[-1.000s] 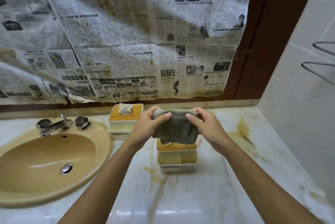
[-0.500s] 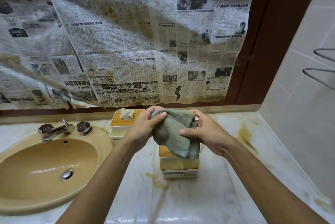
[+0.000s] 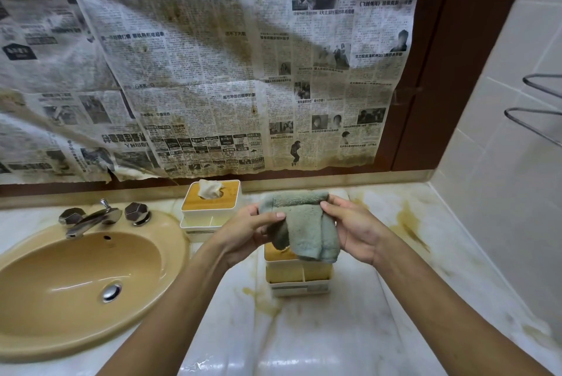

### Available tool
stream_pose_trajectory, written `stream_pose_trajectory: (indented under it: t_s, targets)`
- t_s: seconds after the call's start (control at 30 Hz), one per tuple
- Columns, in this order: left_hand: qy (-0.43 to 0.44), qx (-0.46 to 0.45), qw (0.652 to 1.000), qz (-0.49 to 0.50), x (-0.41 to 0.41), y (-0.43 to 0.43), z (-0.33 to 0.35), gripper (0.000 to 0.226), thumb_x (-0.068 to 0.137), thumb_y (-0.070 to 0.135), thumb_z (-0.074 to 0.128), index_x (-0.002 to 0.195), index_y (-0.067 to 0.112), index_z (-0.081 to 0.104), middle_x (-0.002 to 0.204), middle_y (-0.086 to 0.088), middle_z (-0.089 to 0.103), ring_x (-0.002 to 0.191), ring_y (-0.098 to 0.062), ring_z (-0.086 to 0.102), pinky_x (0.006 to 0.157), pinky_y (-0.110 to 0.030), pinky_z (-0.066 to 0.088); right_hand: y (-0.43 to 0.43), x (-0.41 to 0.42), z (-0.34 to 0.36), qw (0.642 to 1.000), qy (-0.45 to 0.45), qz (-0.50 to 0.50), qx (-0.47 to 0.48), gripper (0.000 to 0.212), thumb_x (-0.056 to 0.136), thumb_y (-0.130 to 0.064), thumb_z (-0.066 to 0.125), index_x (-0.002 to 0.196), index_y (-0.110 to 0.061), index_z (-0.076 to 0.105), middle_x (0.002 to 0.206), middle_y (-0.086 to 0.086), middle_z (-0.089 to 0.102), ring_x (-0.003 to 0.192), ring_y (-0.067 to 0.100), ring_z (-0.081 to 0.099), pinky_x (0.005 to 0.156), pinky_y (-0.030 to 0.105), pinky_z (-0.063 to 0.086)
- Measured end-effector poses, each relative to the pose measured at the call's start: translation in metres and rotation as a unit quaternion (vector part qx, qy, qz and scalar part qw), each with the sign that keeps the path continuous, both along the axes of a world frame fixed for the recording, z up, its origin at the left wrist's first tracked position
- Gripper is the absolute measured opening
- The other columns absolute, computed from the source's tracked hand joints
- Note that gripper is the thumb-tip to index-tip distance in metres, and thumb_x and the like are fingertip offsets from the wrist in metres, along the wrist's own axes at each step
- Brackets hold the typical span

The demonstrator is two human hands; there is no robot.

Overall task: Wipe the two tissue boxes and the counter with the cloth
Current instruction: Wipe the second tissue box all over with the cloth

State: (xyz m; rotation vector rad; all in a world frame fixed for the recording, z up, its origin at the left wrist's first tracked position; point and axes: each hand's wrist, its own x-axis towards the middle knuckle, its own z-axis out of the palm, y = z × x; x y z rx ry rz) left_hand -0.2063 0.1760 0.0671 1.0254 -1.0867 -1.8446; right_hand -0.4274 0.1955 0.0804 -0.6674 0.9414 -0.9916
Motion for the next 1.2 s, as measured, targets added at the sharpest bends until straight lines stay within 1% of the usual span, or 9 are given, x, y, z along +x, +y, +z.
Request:
stream_pose_trajectory:
  t_s: [0.13,0.3,0.53,0.7,0.77,0.83,0.93,1.07,1.2]
  targets:
    - [-0.008,0.036,0.999,0.023,-0.004,0.003,-0.006,0.016,0.08,0.009,0.073,0.096,0.009,0.077,0.104,-0.013,0.073,0.087,-0.017,0.068,0.077,-0.032,0.057,0.003,0.0,-0.01,0.998,-0.036,-0.006,0.05,0.028,0.103,-0.013,0.048,0.126,-0.003,0.059,0.128,0.02,0.065,0.118,0.033,0.064,0.096,0.052,0.053]
    - [-0.005,0.023,1.0,0.009,-0.003,0.004,-0.005,0.038,0.087,-0.001,0.066,0.124,0.004,0.063,0.117,-0.013,0.071,0.104,-0.022,0.069,0.081,-0.034,0.059,0.006,-0.002,-0.013,0.999,0.028,0.013,-0.037,0.06,0.085,0.013,0.064,0.131,-0.025,0.055,0.113,0.017,0.073,0.1,0.028,0.073,0.074,0.043,0.061]
    - [0.006,-0.05,0.999,-0.005,0.003,0.002,0.015,0.036,0.09,-0.005,0.054,0.111,0.016,0.075,0.114,-0.007,0.072,0.097,-0.015,0.067,0.079,-0.027,0.057,0.005,-0.001,0.0,0.984,0.031,-0.001,-0.176,0.06,0.086,0.02,0.055,0.127,-0.022,0.066,0.128,0.009,0.066,0.122,0.026,0.061,0.094,0.04,0.057]
    - [0.116,-0.019,0.991,-0.068,0.016,-0.002,0.026,0.052,0.09,0.037,0.056,0.136,0.014,0.059,0.134,-0.014,0.06,0.117,-0.026,0.058,0.097,-0.044,0.048,0.005,-0.011,0.006,0.981,-0.157,0.019,-0.111,0.047,0.089,0.0,0.044,0.129,-0.015,0.062,0.12,0.019,0.066,0.105,0.032,0.064,0.082,0.044,0.059]
    - [0.098,-0.004,0.994,-0.056,0.014,-0.004,0.026,0.057,0.094,0.055,0.049,0.134,0.015,0.061,0.12,-0.016,0.069,0.112,-0.029,0.062,0.094,-0.046,0.049,0.006,-0.012,0.007,0.98,-0.182,0.023,-0.077,0.044,0.093,-0.02,0.043,0.134,-0.016,0.057,0.113,0.025,0.067,0.101,0.036,0.065,0.084,0.049,0.058]
    - [0.048,-0.011,0.998,-0.039,0.01,-0.003,0.022,0.055,0.093,0.058,0.048,0.124,0.018,0.068,0.089,-0.009,0.073,0.09,-0.025,0.068,0.075,-0.038,0.054,0.008,-0.009,0.006,0.989,-0.13,0.029,-0.059,0.043,0.097,-0.036,0.047,0.134,-0.017,0.056,0.094,0.022,0.07,0.086,0.03,0.069,0.075,0.043,0.059]
    - [-0.023,-0.077,0.996,-0.048,0.005,0.002,0.013,0.033,0.09,0.033,0.067,0.122,0.022,0.068,0.084,-0.001,0.066,0.078,-0.015,0.063,0.065,-0.029,0.054,0.011,-0.003,-0.001,0.997,-0.022,0.009,-0.071,0.052,0.086,-0.035,0.069,0.132,-0.016,0.057,0.077,0.01,0.067,0.069,0.018,0.065,0.063,0.031,0.056]
    - [-0.013,-0.104,0.994,-0.042,0.005,0.005,0.002,0.048,0.081,0.005,0.076,0.125,0.017,0.063,0.091,-0.001,0.06,0.081,-0.012,0.063,0.066,-0.031,0.056,0.013,-0.001,-0.014,0.988,0.081,-0.019,-0.131,0.057,0.078,-0.011,0.081,0.129,-0.025,0.057,0.082,0.006,0.067,0.079,0.014,0.065,0.073,0.028,0.054]
    - [-0.03,-0.1,0.994,-0.025,0.007,0.006,-0.007,0.054,0.077,-0.002,0.078,0.125,0.019,0.064,0.097,-0.002,0.056,0.077,-0.015,0.059,0.067,-0.029,0.055,0.015,-0.002,-0.022,0.971,0.173,-0.038,-0.158,0.069,0.072,-0.011,0.087,0.126,-0.043,0.058,0.105,0.001,0.069,0.093,0.013,0.069,0.082,0.029,0.056]
